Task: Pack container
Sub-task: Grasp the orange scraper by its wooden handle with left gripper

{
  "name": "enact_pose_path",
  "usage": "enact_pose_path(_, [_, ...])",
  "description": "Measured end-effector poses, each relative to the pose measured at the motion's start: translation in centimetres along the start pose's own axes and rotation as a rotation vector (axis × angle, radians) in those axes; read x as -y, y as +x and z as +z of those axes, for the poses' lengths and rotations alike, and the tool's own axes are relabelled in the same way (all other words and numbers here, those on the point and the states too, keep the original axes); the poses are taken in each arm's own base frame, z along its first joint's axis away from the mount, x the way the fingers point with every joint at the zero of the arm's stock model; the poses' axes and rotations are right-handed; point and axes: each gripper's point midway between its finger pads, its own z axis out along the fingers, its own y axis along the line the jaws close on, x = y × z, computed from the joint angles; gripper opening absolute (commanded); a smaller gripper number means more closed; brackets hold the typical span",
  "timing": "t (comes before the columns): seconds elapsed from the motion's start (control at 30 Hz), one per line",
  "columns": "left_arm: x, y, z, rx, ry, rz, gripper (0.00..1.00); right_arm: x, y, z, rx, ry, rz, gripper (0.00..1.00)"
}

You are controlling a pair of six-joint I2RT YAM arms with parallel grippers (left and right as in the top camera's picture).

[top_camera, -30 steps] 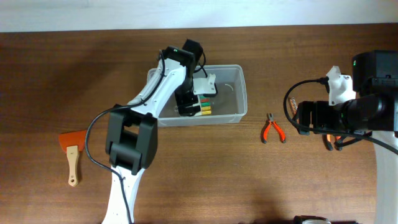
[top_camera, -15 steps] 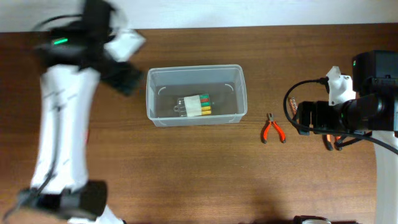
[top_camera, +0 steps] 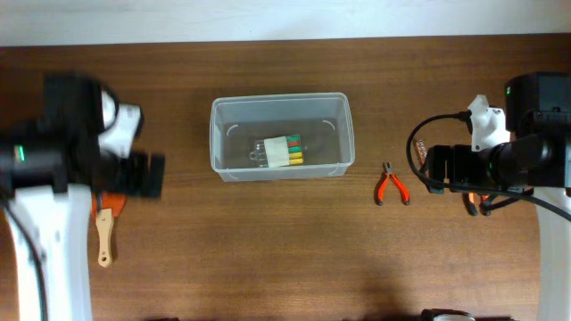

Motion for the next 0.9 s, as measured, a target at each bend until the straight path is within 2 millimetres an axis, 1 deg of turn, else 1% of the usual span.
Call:
enact_pose_path(0.07, [0.0, 2.2, 0.7, 0.004, -0.004, -0.042, 0.99, 0.0, 0.0, 0.0, -0.001, 0.000, 0.000, 0.99])
enact_pose_path(0.17, [-0.6, 5.3, 2.3, -0.004, -0.021, -0.142, 0.99, 0.0, 0.0, 0.0, 0.001, 0.000, 0.000, 0.99])
enact_pose_path(0.2, [-1.0, 6.1, 3.0, -0.012, -0.025, -0.182, 0.99, 0.0, 0.0, 0.0, 0.001, 0.000, 0.000, 0.99])
enact_pose_path(0.27, [-1.8, 6.9, 4.5, -0.015, -0.028, -0.254, 0.99, 0.0, -0.1, 0.0, 0.003, 0.000, -0.001, 0.99])
enact_pose_path(0.37, [-3.5, 7.4, 6.9, -0.031, -0.041, -0.346, 0.99, 0.0, -0.1, 0.0, 0.003, 0.000, 0.000, 0.99])
enact_pose_path(0.47, [-5.4, 7.5, 9.1, -0.044, -0.060, -0.414, 0.99, 0.0, -0.1, 0.0, 0.003, 0.000, 0.000, 0.99])
enact_pose_path(0.63, [-8.7, 7.6, 12.0, -0.086, -0.098, -0.510, 0.99, 0.0, -0.1, 0.0, 0.003, 0.000, 0.000, 0.99])
enact_pose_path(0.7, [-9.9, 8.0, 13.3, -0.123, -0.102, -0.548, 0.99, 0.0, -0.1, 0.0, 0.003, 0.000, 0.000, 0.99])
enact_pose_path(0.8, [-11.0, 8.6, 15.3, -0.179, -0.093, -0.577, 0.99, 0.0, -0.1, 0.0, 0.003, 0.000, -0.001, 0.99])
enact_pose_path(0.9, [-11.1, 9.2, 17.5, -0.246, -0.067, -0.555, 0.99, 0.0, -0.1, 0.0, 0.004, 0.000, -0.001, 0.99])
